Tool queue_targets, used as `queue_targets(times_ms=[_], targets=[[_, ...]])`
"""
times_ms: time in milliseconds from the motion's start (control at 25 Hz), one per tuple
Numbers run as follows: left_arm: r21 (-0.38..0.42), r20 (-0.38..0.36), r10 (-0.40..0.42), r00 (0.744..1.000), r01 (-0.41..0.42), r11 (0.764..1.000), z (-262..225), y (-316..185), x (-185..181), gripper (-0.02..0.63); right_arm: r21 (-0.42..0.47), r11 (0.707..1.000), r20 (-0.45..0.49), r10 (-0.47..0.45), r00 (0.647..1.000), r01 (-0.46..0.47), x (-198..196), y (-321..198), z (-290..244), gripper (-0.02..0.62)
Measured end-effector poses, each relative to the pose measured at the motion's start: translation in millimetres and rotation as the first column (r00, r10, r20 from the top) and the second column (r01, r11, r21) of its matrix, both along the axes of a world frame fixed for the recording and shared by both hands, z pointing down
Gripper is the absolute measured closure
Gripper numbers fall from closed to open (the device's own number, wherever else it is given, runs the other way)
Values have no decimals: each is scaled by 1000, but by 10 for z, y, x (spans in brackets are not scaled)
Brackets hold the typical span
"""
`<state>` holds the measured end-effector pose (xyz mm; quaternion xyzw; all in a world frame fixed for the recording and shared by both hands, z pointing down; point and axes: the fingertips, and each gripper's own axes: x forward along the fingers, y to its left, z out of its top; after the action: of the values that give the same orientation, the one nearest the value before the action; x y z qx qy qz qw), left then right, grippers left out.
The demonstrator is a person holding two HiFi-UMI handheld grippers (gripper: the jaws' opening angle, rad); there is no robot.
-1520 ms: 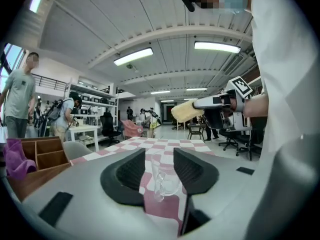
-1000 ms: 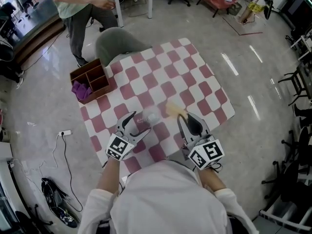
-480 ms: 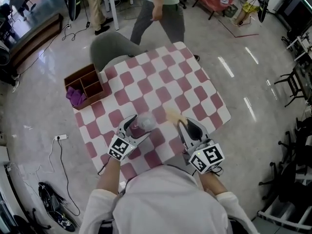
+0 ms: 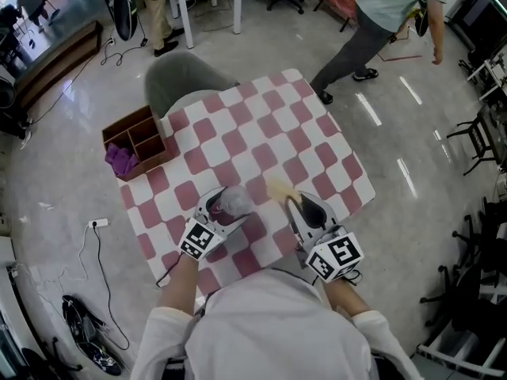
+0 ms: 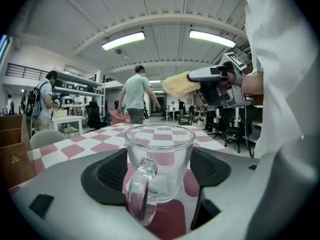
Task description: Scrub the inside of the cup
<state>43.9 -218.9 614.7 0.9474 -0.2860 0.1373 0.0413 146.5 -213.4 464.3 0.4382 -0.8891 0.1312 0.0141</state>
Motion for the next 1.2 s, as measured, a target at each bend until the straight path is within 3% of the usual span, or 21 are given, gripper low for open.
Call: queue_targets(times_ms=[400,1200], targets=[[-56,56,19,998,-16,998,108,-63,88,235,-9,1000,3,7,1000,-7,21,-9,32,508],[-62,82,-17,997,22,998,-17,-80,-6,234,6,999,5,-42,999,42,-226,64,-16,508]])
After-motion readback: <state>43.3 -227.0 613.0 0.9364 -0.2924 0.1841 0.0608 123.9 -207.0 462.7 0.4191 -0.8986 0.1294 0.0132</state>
